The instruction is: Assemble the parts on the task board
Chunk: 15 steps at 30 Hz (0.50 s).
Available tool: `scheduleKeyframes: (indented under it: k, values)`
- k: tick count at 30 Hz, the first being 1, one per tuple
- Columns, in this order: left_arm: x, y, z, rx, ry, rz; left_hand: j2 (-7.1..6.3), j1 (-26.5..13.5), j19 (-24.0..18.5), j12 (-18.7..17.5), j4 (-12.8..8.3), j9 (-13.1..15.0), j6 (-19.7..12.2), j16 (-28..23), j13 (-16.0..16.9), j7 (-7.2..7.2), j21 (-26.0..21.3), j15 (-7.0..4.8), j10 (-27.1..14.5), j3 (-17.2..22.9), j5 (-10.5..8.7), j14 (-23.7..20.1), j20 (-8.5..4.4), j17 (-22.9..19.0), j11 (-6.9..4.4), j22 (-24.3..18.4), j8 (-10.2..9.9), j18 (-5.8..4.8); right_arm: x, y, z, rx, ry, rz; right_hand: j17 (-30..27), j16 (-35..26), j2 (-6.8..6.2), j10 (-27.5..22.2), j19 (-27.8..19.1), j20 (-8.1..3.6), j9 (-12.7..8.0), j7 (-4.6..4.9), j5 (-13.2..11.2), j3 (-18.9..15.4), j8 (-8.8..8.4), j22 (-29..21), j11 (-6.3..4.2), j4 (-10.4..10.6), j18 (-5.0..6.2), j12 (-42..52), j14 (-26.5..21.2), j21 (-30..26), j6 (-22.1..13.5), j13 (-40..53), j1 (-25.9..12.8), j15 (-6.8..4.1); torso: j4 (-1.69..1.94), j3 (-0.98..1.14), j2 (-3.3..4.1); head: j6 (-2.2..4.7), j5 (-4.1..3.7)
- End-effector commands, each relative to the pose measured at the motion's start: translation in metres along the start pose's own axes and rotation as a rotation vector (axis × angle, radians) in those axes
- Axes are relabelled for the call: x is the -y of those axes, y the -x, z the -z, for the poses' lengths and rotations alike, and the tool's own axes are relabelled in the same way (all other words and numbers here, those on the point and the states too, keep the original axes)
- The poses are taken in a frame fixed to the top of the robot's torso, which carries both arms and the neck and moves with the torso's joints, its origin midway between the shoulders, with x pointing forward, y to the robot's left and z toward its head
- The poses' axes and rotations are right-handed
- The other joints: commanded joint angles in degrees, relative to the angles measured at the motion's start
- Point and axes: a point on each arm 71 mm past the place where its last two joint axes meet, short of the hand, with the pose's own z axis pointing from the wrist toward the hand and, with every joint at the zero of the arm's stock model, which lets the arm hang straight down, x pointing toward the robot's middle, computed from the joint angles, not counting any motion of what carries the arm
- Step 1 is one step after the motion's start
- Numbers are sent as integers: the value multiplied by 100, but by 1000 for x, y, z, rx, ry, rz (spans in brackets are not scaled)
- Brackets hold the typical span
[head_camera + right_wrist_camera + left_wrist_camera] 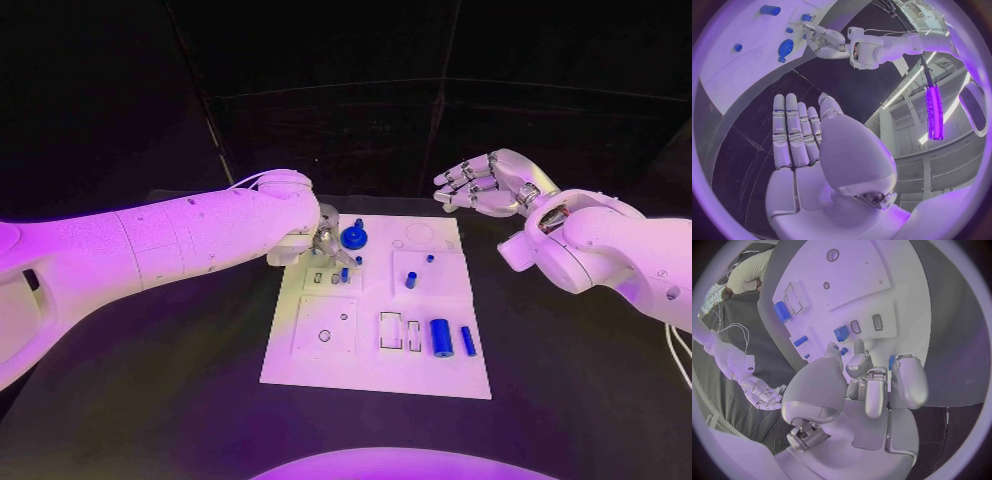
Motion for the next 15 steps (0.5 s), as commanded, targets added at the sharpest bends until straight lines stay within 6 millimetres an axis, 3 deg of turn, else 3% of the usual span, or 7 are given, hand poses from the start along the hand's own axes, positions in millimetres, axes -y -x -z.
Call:
scheduleKeyframes:
  k: [1, 15]
  values:
    - [0, -2, 0, -22, 12, -24, 53, 22, 19, 21, 7, 8, -42, 17, 8, 6, 35, -38, 13, -36, -15, 615, -20, 1507, -3, 5, 33, -54, -2, 4, -2, 28, 43, -87, -125, -166, -31, 65, 119, -2, -11, 14, -3, 78, 58, -101, 10, 10, 17, -35, 110, -156, -62, -247, 48, 4, -7, -2, -2, -13, 3]
    - [8, -6, 0, -46, -23, -33, 173, 93, -10, 12, -4, 86, -91, 17, 1, 12, 27, -29, -6, -31, -12, 615, -10, 1507, 5, -3, 84, -47, 3, 5, -12, 26, 46, -98, -250, -334, -70, 103, 243, -18, -13, 32, 104, 238, 125, -198, 15, -15, 14, -20, 221, -312, -89, -521, 105, 4, 4, 4, -6, -51, -16]
